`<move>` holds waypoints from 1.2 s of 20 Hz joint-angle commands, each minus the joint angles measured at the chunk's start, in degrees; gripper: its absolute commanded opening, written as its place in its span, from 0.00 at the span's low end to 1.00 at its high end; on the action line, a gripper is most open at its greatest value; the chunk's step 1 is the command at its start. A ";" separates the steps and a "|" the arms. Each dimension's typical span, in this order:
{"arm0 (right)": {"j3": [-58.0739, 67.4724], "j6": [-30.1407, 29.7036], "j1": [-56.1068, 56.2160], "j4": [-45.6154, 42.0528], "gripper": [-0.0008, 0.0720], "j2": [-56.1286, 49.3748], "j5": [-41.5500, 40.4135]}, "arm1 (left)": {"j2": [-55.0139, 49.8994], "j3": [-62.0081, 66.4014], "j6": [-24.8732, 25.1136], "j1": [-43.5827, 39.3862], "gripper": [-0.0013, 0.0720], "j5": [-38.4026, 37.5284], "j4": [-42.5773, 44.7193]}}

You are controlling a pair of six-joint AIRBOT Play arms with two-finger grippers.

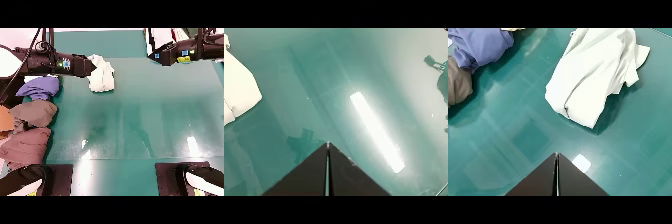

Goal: Fold the shirts.

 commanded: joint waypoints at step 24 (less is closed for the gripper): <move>-0.07 0.07 0.09 0.55 0.03 -0.24 0.22 | -14.82 -0.55 -7.48 11.78 0.79 14.47 16.61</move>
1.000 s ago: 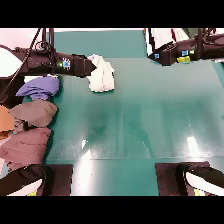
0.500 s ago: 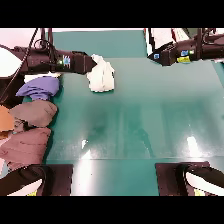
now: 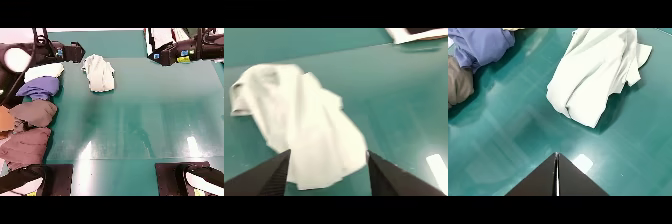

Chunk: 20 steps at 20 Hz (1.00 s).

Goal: Fold the shirts.

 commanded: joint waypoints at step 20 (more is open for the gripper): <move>0.15 0.07 0.09 0.22 0.03 1.60 -0.42 | -21.86 10.23 14.91 4.94 0.05 1.77 -21.55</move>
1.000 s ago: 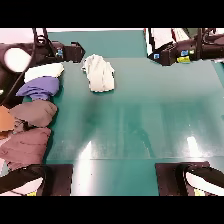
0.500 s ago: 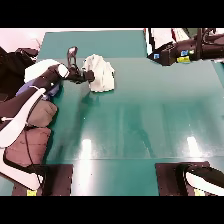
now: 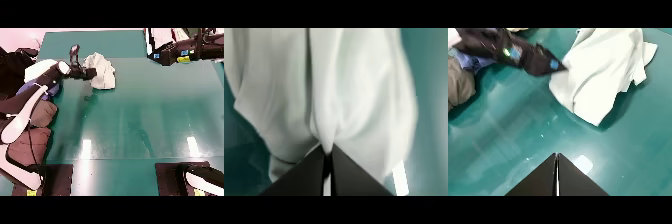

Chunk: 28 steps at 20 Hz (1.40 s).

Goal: Fold the shirts.

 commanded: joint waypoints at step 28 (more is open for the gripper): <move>0.04 0.00 -0.09 -4.92 0.03 11.58 -11.02 | 21.94 -22.05 -4.96 5.97 0.82 -16.50 11.82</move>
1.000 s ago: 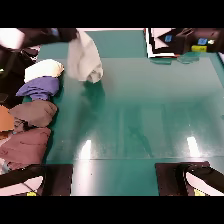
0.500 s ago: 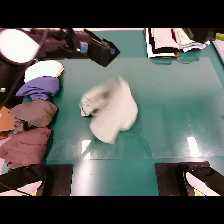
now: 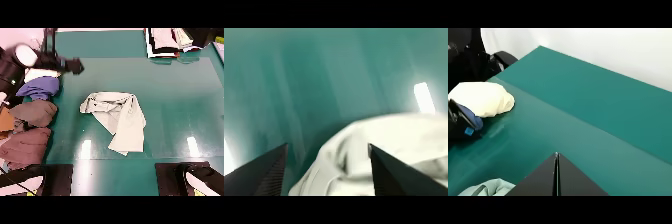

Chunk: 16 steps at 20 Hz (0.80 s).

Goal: Fold the shirts.

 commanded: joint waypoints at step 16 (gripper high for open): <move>-0.24 0.02 0.00 -1.51 0.03 -3.10 8.50 | -2.16 -27.76 9.33 2.25 0.06 11.17 -26.73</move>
